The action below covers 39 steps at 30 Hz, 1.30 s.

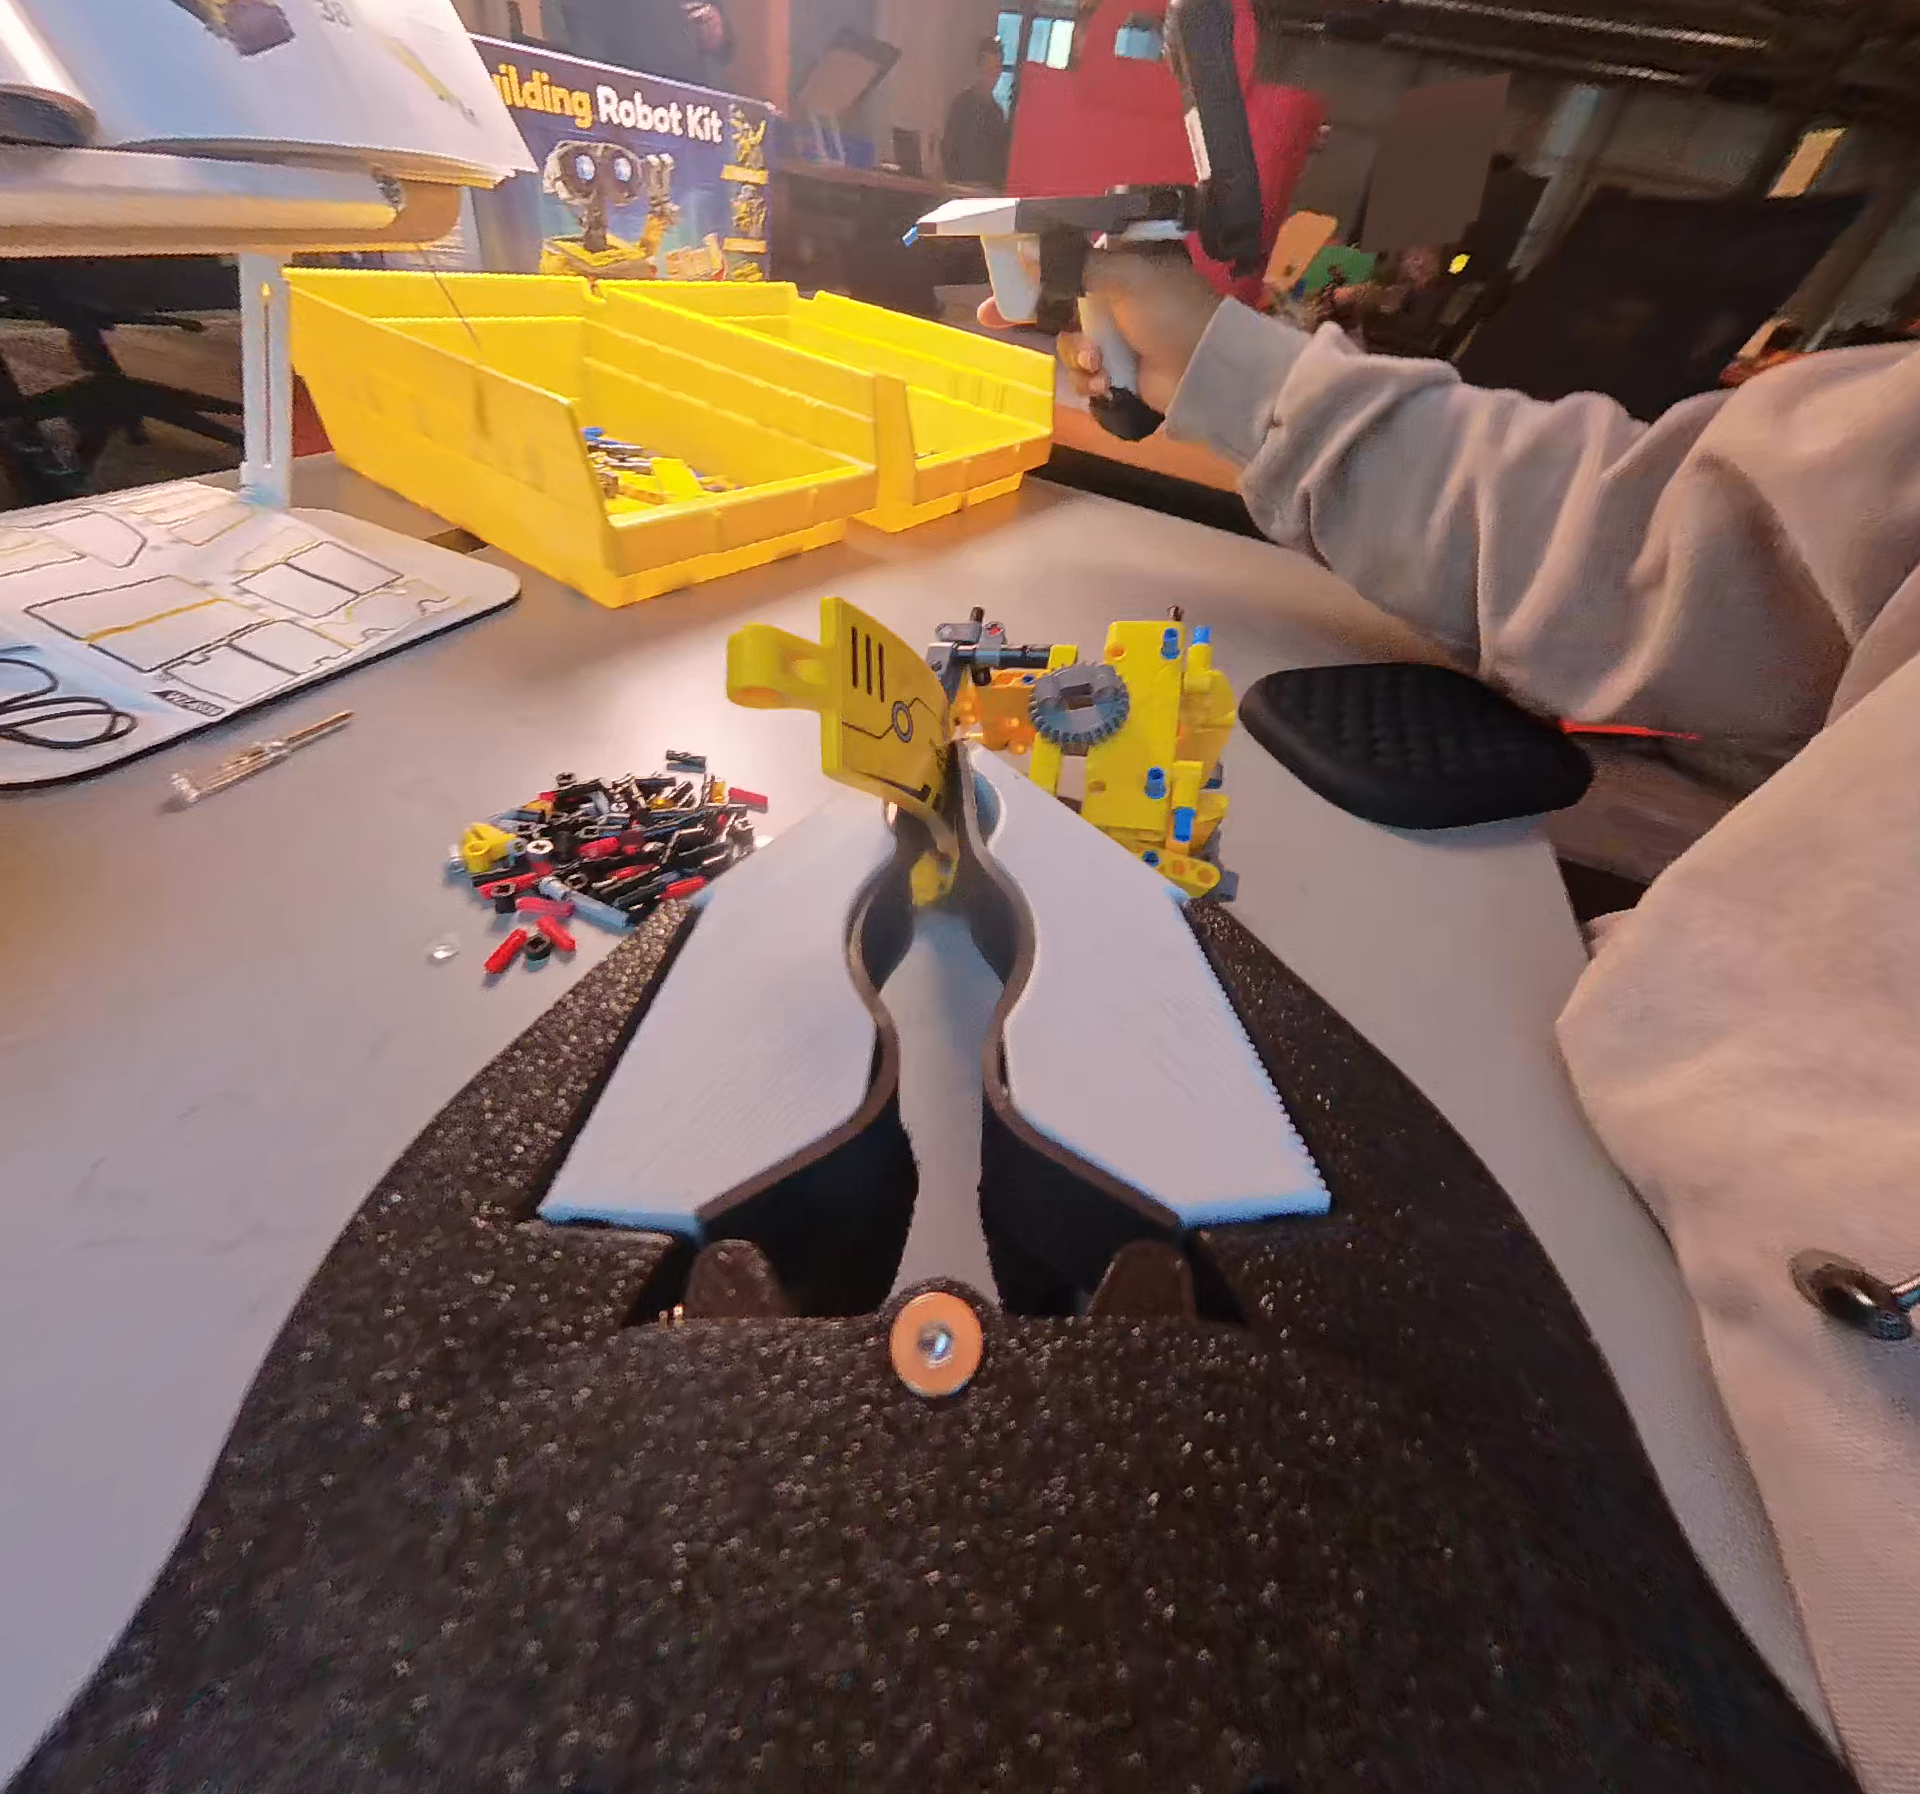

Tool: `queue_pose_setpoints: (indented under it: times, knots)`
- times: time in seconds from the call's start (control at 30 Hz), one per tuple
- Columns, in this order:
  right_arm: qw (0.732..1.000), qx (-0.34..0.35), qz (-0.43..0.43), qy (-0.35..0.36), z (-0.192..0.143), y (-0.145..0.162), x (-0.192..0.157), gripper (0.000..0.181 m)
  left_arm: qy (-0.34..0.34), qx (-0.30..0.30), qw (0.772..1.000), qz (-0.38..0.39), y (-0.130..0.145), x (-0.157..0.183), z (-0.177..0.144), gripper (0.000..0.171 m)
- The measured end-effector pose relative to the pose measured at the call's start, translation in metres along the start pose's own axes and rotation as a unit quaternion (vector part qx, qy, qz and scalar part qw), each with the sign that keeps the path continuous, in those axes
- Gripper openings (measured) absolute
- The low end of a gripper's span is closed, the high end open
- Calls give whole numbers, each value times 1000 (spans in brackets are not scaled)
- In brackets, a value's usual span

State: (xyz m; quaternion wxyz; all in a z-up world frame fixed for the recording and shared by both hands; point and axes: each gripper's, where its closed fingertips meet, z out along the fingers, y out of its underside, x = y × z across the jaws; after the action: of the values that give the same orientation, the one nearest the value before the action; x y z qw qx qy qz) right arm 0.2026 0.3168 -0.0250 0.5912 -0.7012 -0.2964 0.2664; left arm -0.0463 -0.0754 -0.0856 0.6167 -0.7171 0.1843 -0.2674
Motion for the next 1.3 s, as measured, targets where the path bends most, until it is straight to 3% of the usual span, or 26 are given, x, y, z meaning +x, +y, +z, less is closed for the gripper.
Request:
queue_pose_setpoints:
  times: [0.1,0.2,0.37,0.47,0.63,0.8,0.9,1.03,1.23,1.3]
  knots:
    - [996,-68,-21,49,27,23,47,3,-7,-12,1000,1,8,-2,2,1]
    - [992,-111,-20,55,48,40,61,13,-5,-21,1000,-1,13,-2,6,1]
    - [997,-49,-28,51,46,16,49,34,16,-29,999,-10,19,5,10,1]
    - [999,15,-44,-19,27,-11,-3,35,24,-34,999,-2,20,10,12,1]
    - [969,30,-106,-221,-18,-18,-156,32,40,-51,997,32,24,23,19,1]
    - [889,-28,-131,-438,-72,19,-317,27,63,-53,995,60,26,41,24,1]
    - [833,-55,-146,-531,-104,41,-389,27,58,-58,994,75,27,43,24,1]
    - [794,-90,-166,-578,-122,63,-440,27,46,-54,994,87,25,41,21,1]
    - [789,-112,-188,-574,-116,76,-462,26,40,-55,993,94,25,39,19,1]
    - [790,-116,-202,-568,-112,79,-463,15,41,-58,993,97,26,40,20,2]
